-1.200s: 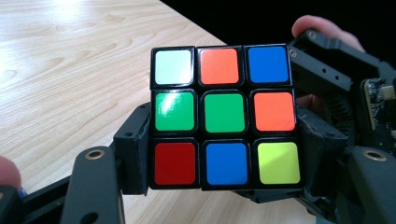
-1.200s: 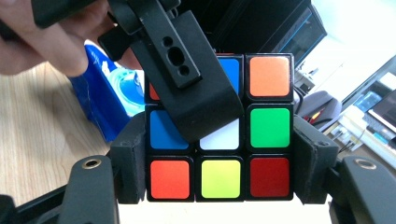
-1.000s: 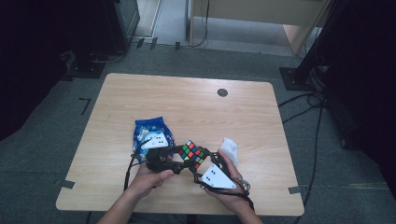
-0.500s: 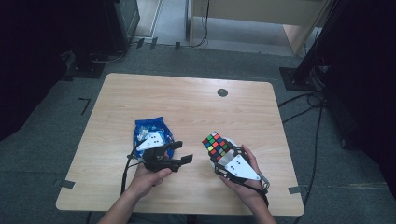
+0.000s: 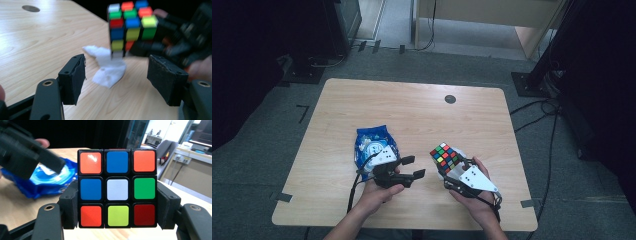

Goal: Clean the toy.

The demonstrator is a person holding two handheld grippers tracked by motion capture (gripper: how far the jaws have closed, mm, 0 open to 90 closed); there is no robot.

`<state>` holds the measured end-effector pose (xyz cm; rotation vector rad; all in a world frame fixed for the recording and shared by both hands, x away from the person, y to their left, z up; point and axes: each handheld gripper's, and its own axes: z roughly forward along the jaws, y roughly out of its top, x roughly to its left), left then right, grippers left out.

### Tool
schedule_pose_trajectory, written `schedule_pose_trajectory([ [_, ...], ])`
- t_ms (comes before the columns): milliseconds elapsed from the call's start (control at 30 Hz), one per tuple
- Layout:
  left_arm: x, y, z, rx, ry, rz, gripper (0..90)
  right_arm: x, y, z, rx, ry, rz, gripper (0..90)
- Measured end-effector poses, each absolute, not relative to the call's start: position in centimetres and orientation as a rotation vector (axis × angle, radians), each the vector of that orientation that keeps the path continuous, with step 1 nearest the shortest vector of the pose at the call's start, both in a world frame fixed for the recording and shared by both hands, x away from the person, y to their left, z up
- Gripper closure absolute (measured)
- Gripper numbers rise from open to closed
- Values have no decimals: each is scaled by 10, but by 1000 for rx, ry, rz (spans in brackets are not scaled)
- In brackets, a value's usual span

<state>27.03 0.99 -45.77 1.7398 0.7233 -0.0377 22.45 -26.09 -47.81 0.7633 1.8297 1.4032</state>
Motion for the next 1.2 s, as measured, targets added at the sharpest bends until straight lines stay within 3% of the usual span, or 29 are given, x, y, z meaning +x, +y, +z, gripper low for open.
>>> schedule_pose_trajectory([
  [233,271,13,-451,1695,737,-103,277,222,-240,-481,736,1855,1427,350],
  [433,267,4,-446,1745,784,-51,175,219,-222,-484,700,1876,1423,350],
  [667,264,-1,-446,1802,804,19,322,214,-209,-486,663,1887,1407,349],
  [1200,257,-6,-441,1874,758,106,346,212,-201,-484,690,1867,1397,340],
])
